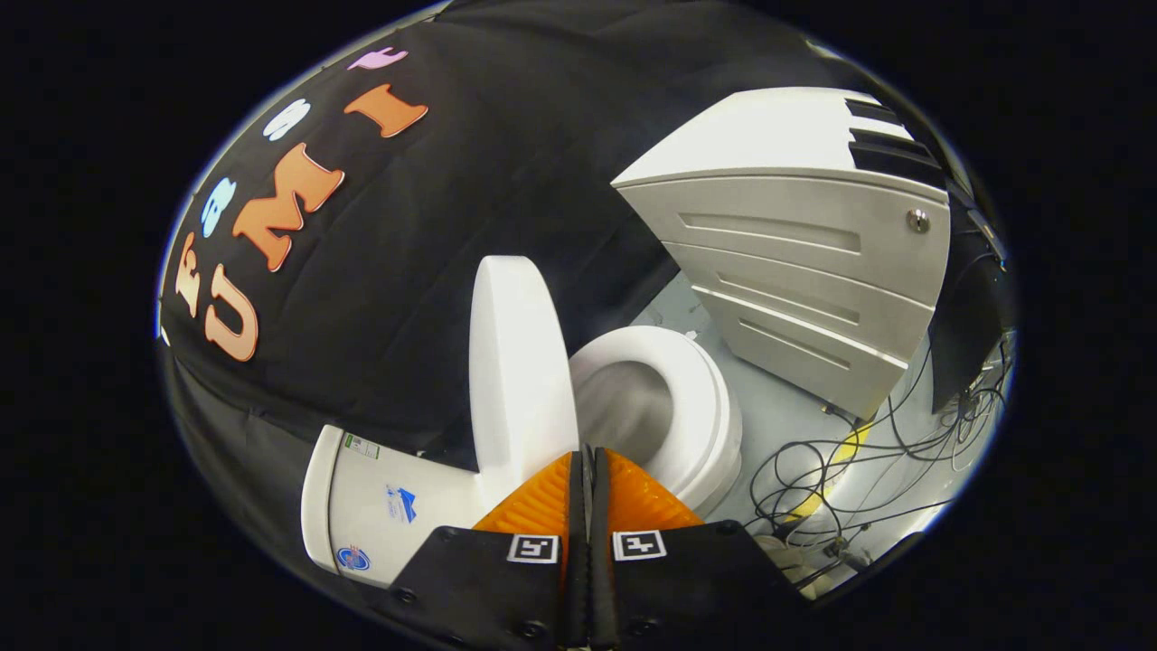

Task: Open the toilet lid.

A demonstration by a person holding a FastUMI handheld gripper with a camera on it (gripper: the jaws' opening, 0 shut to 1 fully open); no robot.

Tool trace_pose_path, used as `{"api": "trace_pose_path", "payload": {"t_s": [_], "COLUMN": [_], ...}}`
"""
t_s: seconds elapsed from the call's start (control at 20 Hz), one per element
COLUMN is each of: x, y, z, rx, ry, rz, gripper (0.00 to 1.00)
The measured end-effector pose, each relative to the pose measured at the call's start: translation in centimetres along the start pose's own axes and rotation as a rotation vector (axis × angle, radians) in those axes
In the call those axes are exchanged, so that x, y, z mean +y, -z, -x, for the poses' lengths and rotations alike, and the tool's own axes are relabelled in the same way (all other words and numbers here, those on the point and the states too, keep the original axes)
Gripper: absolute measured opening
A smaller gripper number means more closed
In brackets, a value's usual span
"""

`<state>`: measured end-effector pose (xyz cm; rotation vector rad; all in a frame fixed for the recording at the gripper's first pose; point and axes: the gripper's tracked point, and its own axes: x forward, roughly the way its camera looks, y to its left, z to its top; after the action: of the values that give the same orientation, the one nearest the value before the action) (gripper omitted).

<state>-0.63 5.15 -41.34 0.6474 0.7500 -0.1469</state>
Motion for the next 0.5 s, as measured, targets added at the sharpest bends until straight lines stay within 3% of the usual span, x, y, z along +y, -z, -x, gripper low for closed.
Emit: {"api": "trace_pose_path", "payload": {"t_s": [0.5], "x": [5.3], "y": [-0.1], "z": [2.5], "rx": [-0.021], "ry": [-0.002], "rz": [0.13], "gripper": [0.08]}}
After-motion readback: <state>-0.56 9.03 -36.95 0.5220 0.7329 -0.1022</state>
